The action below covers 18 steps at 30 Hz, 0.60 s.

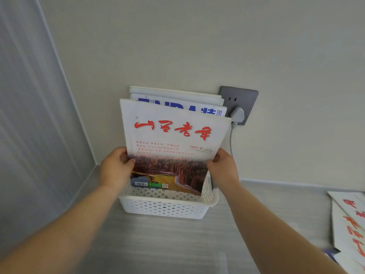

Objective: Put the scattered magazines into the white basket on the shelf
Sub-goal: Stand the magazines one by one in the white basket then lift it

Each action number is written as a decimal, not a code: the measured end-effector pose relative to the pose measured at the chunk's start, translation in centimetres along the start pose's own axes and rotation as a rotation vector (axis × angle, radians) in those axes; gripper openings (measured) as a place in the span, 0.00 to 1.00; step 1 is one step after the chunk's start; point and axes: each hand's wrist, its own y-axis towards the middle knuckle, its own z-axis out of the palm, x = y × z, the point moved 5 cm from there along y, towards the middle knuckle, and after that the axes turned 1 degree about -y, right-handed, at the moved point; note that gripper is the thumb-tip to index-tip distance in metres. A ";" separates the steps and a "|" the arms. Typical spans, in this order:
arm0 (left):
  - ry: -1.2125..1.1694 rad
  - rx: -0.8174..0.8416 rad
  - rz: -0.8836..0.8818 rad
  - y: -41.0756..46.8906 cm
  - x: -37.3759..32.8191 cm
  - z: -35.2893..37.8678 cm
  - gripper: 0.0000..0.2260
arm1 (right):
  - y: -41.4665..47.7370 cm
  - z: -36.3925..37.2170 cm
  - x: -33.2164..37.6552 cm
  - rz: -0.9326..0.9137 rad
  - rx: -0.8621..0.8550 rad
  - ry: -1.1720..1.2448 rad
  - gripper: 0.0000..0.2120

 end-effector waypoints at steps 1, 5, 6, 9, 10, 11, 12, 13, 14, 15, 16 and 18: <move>-0.004 -0.011 0.047 0.0 -0.4 0.1 0.13 | 0.1 0.1 0.0 0.006 -0.011 0.002 0.10; -0.137 0.039 0.074 0.3 -1.5 0.9 0.24 | 0.0 0.3 0.1 0.034 -0.115 0.100 0.16; -0.198 0.069 0.034 0.6 -1.7 1.3 0.25 | 0.0 0.4 0.3 0.026 -0.138 0.119 0.20; -0.286 0.116 -0.026 1.3 -2.1 2.0 0.23 | 0.5 1.1 1.0 0.013 -0.143 0.170 0.23; -0.302 0.127 -0.036 1.4 -2.3 2.1 0.21 | 0.8 1.3 1.3 0.022 -0.128 0.206 0.22; -0.313 0.140 -0.045 1.5 -2.4 2.3 0.19 | 1.1 1.6 1.5 0.042 -0.112 0.236 0.21; -0.322 0.155 -0.057 1.5 -2.5 2.5 0.17 | 1.4 1.8 1.7 0.068 -0.101 0.252 0.21; -0.334 0.167 -0.073 1.5 -2.5 2.6 0.16 | 1.8 1.9 1.9 0.090 -0.094 0.258 0.22; -0.354 0.178 -0.089 1.6 -2.5 2.7 0.16 | 2.0 2.0 2.0 0.103 -0.089 0.265 0.22; -0.380 0.187 -0.104 1.7 -2.4 2.9 0.15 | 2.3 2.1 2.1 0.109 -0.084 0.272 0.22; -0.400 0.195 -0.117 1.7 -2.3 3.0 0.15 | 2.5 2.3 2.3 0.115 -0.082 0.281 0.22; -0.428 0.196 -0.140 1.9 -2.0 3.1 0.16 | 2.9 2.4 2.5 0.141 -0.093 0.292 0.22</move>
